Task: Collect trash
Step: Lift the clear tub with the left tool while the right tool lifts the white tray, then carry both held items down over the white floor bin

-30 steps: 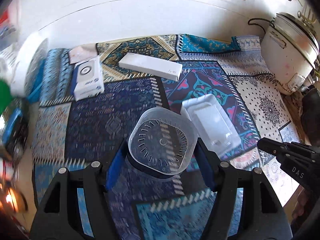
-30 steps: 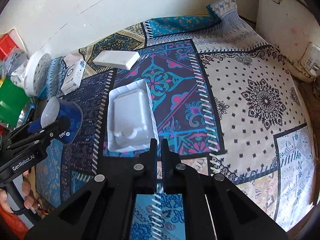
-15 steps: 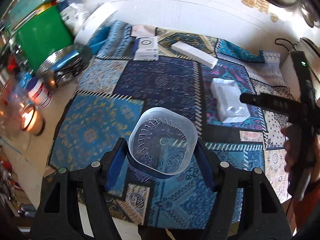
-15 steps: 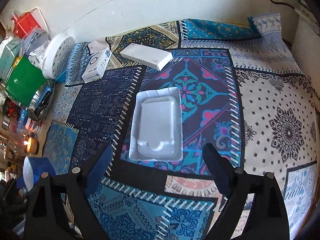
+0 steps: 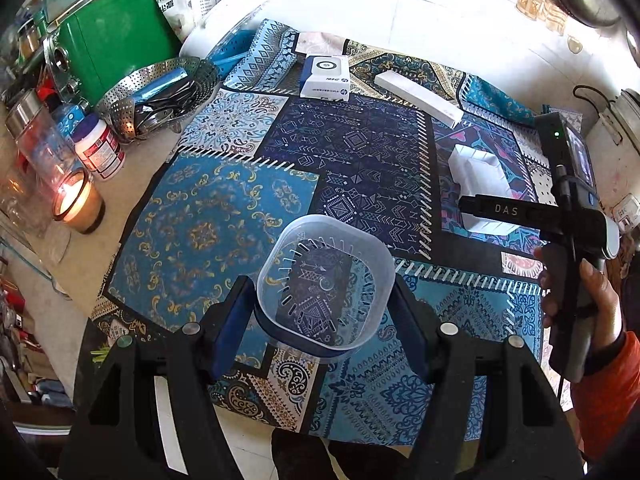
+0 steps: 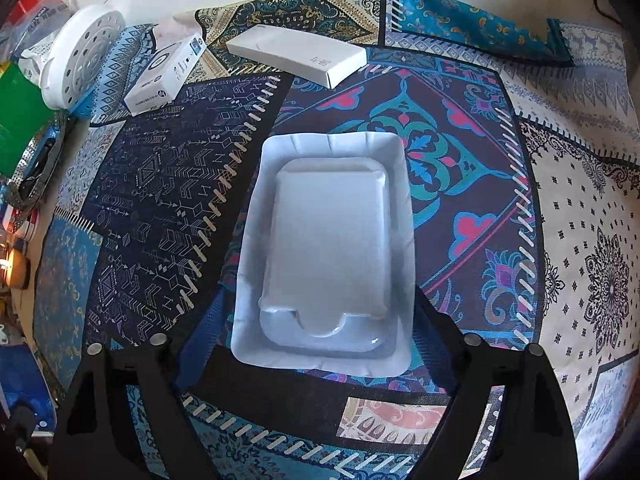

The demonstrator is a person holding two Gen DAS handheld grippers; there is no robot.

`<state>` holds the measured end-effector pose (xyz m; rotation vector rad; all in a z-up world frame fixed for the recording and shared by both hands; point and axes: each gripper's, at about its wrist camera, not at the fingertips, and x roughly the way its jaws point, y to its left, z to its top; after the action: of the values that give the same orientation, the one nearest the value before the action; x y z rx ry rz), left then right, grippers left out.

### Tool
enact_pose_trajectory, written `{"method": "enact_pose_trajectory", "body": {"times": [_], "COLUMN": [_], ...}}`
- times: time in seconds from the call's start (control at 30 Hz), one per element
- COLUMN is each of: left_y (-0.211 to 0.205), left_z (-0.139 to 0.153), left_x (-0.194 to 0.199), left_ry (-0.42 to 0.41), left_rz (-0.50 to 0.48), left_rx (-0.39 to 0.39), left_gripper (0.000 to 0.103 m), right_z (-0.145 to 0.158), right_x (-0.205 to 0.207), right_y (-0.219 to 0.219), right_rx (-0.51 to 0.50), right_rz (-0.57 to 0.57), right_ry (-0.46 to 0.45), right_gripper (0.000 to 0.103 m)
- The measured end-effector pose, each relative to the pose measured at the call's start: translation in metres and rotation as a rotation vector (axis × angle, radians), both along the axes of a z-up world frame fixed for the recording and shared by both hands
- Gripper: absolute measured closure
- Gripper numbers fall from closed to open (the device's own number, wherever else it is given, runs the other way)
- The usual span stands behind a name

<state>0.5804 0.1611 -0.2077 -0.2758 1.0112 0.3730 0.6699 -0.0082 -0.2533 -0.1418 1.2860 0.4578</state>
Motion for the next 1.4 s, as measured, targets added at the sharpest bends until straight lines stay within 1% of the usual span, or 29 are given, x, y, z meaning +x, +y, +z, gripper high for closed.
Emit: {"method": "enact_pose_trajectory", "body": {"times": [0.07,0.13,0.2,0.3,0.43,0.63,0.73,0.83,0.93,1.1,1.27,1.4], "left_y": [-0.002,-0.005,-0.008,-0.015,-0.023,-0.030,-0.033,-0.035,-0.035,-0.041,-0.055,-0.067], "left_z": [-0.001,0.000,0.001,0.004,0.009,0.017,0.020,0.020,0.019,0.009,-0.014,-0.042], "left_x": [0.000,-0.002,-0.004,-0.007,-0.017,-0.049,-0.076,-0.105,-0.137,-0.179,-0.206,-0.218], "left_ry": [0.003,-0.006,-0.014,-0.021,-0.041,-0.076,-0.080,-0.085,-0.086,-0.057,0.011,0.069], "left_rz": [0.008,0.013,0.005,-0.023,-0.080,-0.194,-0.252,-0.289,-0.325,-0.377,-0.405,-0.417], "left_rx": [-0.006,-0.022,-0.032,-0.031,-0.045,-0.064,-0.055,-0.039,-0.046,-0.044,-0.059,-0.093], "left_gripper": [0.036,0.036,0.036,0.036,0.036,0.036,0.036,0.036,0.036,0.036,0.036,0.036], "right_z": [0.002,0.005,0.013,0.027,0.050,0.088,0.102,0.109,0.110,0.102,0.074,0.044], "right_x": [-0.003,-0.007,-0.016,-0.031,-0.063,-0.129,-0.169,-0.207,-0.248,-0.301,-0.339,-0.359], "right_y": [-0.004,-0.010,-0.017,-0.025,-0.039,-0.054,-0.061,-0.065,-0.069,-0.075,-0.088,-0.103], "right_rx": [0.023,0.050,0.060,0.071,0.099,0.103,0.109,0.125,0.120,0.125,0.094,0.044], "right_rz": [0.008,0.006,0.006,0.005,-0.021,-0.080,-0.121,-0.161,-0.198,-0.246,-0.271,-0.263], "right_ry": [0.001,0.006,-0.015,-0.039,-0.055,-0.112,-0.142,-0.154,-0.164,-0.125,-0.042,0.018], "right_gripper": [0.034,0.035,0.035,0.035,0.035,0.035,0.035,0.035,0.035,0.035,0.035,0.035]}}
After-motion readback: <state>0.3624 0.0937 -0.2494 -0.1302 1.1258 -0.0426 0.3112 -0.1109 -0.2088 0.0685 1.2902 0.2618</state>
